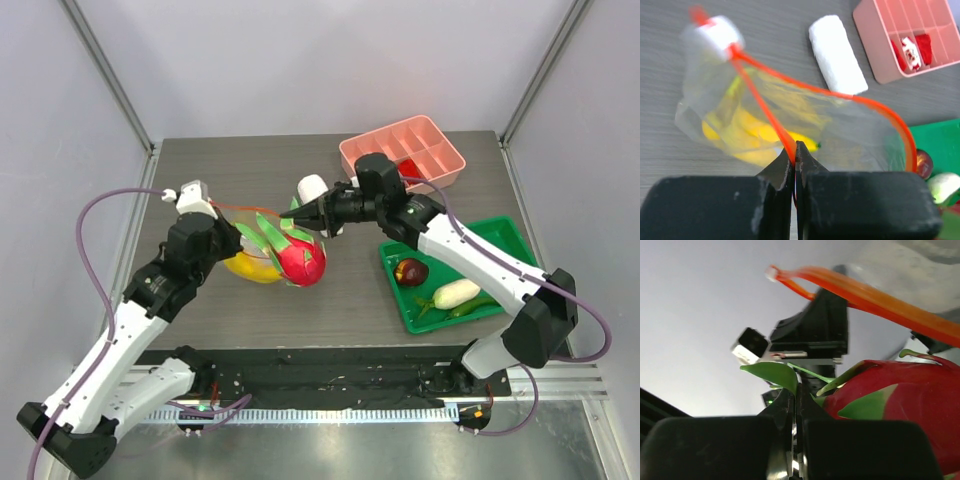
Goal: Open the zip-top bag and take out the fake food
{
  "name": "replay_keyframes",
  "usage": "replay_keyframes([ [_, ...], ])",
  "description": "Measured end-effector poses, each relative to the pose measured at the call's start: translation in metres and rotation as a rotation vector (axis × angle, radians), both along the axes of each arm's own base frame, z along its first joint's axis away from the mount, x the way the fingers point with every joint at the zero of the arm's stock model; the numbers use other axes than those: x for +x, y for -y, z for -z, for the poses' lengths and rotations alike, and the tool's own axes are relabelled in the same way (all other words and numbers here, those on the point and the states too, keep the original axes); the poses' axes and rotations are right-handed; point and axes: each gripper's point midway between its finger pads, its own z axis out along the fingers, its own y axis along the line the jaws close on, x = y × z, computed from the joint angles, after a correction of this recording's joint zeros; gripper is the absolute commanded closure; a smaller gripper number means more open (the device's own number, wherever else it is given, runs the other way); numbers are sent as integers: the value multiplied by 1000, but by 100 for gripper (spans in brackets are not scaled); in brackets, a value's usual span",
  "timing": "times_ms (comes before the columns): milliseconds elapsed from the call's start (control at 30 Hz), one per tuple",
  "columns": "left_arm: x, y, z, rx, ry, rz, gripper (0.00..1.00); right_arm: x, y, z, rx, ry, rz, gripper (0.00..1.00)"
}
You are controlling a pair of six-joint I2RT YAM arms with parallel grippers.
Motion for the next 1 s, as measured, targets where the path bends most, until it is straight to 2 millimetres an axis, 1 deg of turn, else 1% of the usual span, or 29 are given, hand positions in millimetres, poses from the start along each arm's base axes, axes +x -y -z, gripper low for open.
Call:
replay_keyframes([
  [100,4,-6,-20,37,44,-9,100,-8,8,1,-39,9,-59,99],
  [167,4,-8,-27,48,55,-11,100,0,16,-12,-41,72,-70,99],
  [233,3,-9,-27,58,51,-8,100,15,26,-30,-31,158,-47,99],
  [300,1,-10,-23,72,31,-4,100,35,43,-46,-23,255,-4,99],
  [333,0,-10,-21,77,19,-1,100,45,55,-49,-31,296,24,99],
  [400,-2,-9,-18,87,-12,10,100,66,86,-42,-84,351,86,99],
  [467,-3,-6,-16,88,-45,20,100,89,123,-25,-169,378,160,99],
  [567,-2,1,-17,84,-88,44,100,120,198,19,-378,384,279,99],
  [633,-4,3,-15,86,-113,56,100,129,247,53,-550,368,331,99],
  [667,-5,4,-13,87,-124,61,100,129,265,67,-623,356,346,99],
  [700,-6,5,-11,88,-135,67,100,128,288,85,-723,349,355,99],
  [800,-12,5,-5,89,-166,81,100,110,336,133,-965,305,324,99],
  [833,-14,6,-4,86,-175,84,100,103,345,144,-1009,290,310,99],
  [867,-15,7,-3,83,-183,89,100,92,359,160,-1075,268,281,99],
  [900,-17,8,-2,79,-190,94,100,85,366,171,-1113,250,257,97],
  [933,-18,9,-1,74,-193,100,100,76,376,182,-1167,224,225,94],
  [967,-18,10,-1,70,-196,105,100,69,385,192,-1212,206,196,81],
  [1000,-19,11,-1,65,-200,112,100,64,392,200,-1257,193,167,75],
])
